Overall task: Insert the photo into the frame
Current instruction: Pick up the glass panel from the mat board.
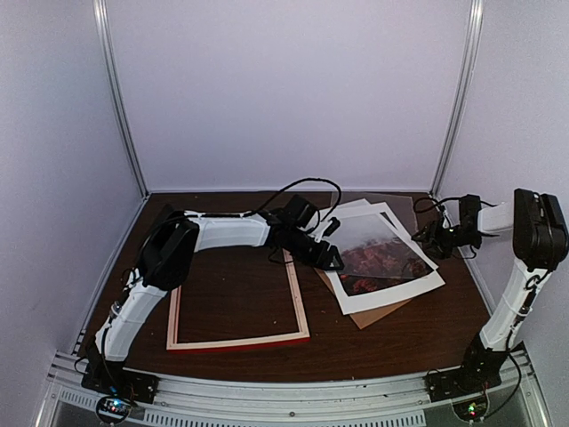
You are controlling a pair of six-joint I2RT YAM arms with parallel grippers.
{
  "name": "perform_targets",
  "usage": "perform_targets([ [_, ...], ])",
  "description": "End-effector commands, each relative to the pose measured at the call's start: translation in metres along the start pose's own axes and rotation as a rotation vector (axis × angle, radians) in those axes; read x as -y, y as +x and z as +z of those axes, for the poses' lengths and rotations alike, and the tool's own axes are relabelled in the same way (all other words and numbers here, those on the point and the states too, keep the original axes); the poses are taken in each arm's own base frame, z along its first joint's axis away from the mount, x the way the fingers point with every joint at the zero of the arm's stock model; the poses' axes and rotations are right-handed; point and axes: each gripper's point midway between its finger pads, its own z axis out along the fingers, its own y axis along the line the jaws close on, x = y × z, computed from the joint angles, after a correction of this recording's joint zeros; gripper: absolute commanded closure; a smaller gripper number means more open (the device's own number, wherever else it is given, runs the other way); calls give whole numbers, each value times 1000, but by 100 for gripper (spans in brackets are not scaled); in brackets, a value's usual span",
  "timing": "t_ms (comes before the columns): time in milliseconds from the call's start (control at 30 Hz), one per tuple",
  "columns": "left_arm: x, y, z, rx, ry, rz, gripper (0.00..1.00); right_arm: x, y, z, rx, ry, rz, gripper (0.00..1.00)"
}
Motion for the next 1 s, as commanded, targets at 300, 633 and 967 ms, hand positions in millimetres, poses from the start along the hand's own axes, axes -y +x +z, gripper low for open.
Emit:
perform_targets([
  [300, -2, 26, -5, -86, -28, 12, 37, 10, -8, 4, -3, 106, 0, 32],
  [633, -2, 30, -9, -110, -37, 28, 38, 17, -34, 23, 11, 116, 22, 30],
  [967, -4, 12, -21, -53, -53, 24, 33, 12, -24, 38, -42, 63, 36, 32],
])
